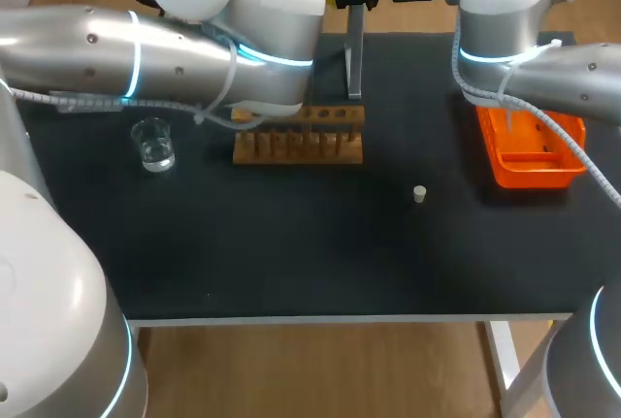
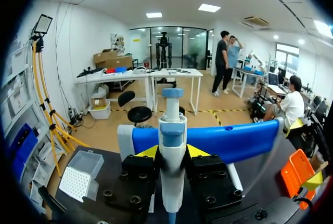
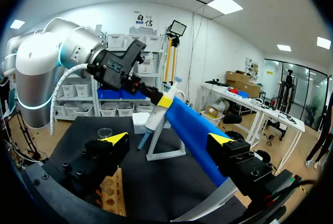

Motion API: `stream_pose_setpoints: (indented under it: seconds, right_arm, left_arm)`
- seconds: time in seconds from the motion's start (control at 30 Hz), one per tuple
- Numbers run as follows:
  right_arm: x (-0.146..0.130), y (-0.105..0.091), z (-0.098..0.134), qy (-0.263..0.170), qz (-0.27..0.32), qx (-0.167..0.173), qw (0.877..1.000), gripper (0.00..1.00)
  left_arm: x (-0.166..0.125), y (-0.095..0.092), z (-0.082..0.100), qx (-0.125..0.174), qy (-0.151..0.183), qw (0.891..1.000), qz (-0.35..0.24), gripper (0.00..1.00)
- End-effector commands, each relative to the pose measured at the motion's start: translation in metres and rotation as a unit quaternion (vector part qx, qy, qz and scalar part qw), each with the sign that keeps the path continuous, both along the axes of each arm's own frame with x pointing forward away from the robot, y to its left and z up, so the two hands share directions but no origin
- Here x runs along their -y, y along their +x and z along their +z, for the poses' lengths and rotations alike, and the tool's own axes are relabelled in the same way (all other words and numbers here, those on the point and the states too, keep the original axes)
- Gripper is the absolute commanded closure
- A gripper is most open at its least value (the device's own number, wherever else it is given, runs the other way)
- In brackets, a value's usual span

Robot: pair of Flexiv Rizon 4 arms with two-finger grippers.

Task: Invert the test tube, pick up the pipette, mount the tip to pipette, aspirate from beaker and dispense into the tube, eject the tip, return the pipette, and cap with the stopper.

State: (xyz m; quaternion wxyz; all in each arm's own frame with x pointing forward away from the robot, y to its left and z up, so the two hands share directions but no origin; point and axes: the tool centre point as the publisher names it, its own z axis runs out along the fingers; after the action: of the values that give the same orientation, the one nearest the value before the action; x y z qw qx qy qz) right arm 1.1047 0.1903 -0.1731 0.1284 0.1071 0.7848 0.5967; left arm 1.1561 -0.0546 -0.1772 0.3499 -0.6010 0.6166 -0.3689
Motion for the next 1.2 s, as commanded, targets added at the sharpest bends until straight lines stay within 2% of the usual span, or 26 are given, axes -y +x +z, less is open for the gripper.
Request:
stream_pose_setpoints:
  seconds: [0.03,1.0,1.03,1.07,1.1,1.2]
  right_arm:
    - [0.001,0.0,0.0,0.0,0.0,0.0,1.0,0.0]
    - [0.001,0.0,0.0,0.0,0.0,0.0,1.0,0.0]
    - [0.001,0.0,0.0,0.0,0.0,0.0,1.0,0.0]
    - [0.001,0.0,0.0,0.0,0.0,0.0,1.0,0.0]
    - [0.001,0.0,0.0,0.0,0.0,0.0,1.0,0.0]
    - [0.001,0.0,0.0,0.0,0.0,0.0,1.0,0.0]
  left_arm:
    - [0.002,0.005,0.0,-0.008,0.004,1.0,-0.001,1.0]
    - [-0.001,0.006,-0.025,-0.042,-0.011,0.999,-0.006,1.0]
    - [-0.001,0.007,-0.025,-0.043,-0.013,0.999,-0.007,0.66]
    - [-0.001,0.007,-0.025,-0.043,-0.014,0.999,-0.007,0.11]
    - [-0.001,0.007,-0.025,-0.043,-0.015,0.999,-0.007,0.0]
    - [-0.001,0.007,-0.024,-0.04,-0.015,0.999,-0.009,0.0]
